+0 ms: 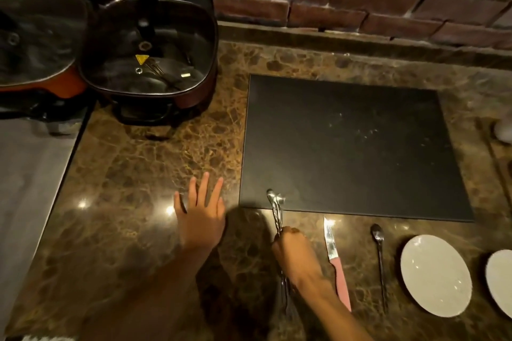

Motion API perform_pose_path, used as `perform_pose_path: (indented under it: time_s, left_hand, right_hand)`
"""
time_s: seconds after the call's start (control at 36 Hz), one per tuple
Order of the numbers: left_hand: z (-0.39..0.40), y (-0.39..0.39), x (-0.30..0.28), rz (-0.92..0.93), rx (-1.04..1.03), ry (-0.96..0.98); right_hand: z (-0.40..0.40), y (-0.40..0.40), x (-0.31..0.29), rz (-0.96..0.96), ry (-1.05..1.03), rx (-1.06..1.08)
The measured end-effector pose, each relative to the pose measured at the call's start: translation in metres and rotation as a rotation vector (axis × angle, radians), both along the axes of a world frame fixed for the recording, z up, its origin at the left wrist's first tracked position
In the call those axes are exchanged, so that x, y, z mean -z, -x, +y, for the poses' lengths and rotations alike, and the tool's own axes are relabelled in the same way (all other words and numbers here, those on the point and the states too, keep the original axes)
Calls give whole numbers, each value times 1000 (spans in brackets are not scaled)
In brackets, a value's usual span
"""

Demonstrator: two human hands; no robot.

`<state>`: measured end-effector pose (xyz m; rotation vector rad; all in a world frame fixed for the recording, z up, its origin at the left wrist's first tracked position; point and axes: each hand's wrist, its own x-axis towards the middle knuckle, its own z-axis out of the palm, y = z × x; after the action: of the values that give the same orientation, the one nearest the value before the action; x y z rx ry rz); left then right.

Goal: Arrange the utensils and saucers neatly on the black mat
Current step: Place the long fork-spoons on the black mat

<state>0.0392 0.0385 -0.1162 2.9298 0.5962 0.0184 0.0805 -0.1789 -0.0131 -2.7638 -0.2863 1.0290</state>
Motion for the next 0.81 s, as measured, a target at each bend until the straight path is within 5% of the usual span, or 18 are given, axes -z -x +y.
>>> perform_pose_path:
  time_s: [0.39,0.81]
  left_hand:
    - [0,-1,-13,83,11,28]
    - [-4,-3,-26,145,-7,24]
  right_hand:
    - [43,-140,-5,105,-511,332]
    - [87,-204,7,6,-336,266]
